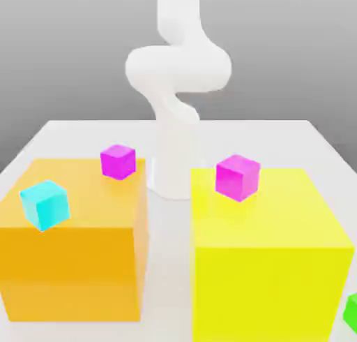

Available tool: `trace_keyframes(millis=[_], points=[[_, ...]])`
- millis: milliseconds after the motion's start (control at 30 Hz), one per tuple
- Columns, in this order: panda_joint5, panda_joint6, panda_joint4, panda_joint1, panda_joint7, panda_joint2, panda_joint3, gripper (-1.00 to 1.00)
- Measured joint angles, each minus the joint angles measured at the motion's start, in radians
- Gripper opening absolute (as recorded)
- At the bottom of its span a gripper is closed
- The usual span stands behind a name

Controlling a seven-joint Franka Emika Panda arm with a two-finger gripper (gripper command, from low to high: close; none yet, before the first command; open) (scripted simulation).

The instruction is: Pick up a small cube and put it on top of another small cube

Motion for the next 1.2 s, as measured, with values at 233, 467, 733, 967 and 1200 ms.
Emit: trace_keyframes(millis=[233,467,733,967,1200], points=[[0.111,0.042,0.030,0.194,-0.328,0.254,-0.077,0.00],[0.213,0.082,0.060,0.326,-0.643,0.503,-0.091,0.00],[0.239,0.142,0.090,0.432,-0.941,0.773,-0.038,0.00],[0.132,0.214,0.109,0.488,-1.114,0.987,0.012,0.00],[-0.013,0.325,0.139,0.554,-1.193,1.198,0.019,0.00]])
